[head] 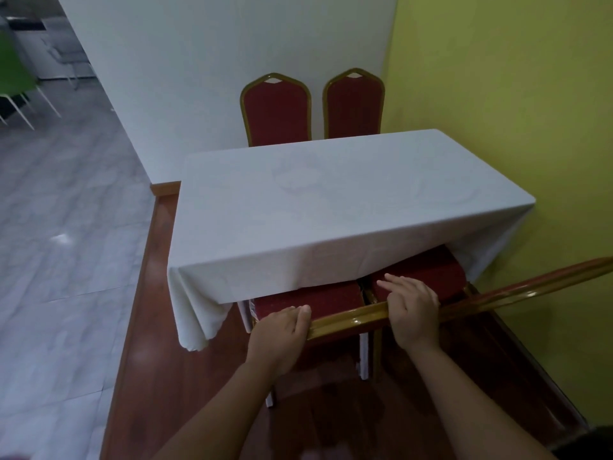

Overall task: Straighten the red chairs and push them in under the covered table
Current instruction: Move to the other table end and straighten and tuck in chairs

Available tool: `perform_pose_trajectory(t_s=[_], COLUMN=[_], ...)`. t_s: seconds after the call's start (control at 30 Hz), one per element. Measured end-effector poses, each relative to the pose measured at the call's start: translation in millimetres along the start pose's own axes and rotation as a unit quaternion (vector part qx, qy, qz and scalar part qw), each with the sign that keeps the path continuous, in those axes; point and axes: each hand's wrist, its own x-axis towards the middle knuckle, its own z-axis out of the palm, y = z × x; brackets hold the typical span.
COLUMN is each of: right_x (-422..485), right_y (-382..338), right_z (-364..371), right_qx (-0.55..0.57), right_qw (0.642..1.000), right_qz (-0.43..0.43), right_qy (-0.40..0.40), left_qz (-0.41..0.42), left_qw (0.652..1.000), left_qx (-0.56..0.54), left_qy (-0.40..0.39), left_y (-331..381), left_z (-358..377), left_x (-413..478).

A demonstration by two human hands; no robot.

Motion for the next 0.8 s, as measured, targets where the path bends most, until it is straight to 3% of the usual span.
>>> perform_pose_trajectory(t_s=[0.37, 0.8], right_x=[31, 12], right_y=[26, 25], right_z=[-16, -2], right_qx=[-0.068, -0.071], right_qw=[0.995, 0.996], right_qz=[0.019, 0.056], right_qy=[-0.071, -0.024], left_qz=[0.007, 0.003], left_qw=[0.998, 0.998], left_qx=[-0.026, -0.013], left_qy=[-0.048, -0.061], left_y=[19, 5], left_z=[14, 14], left_x=[24, 15])
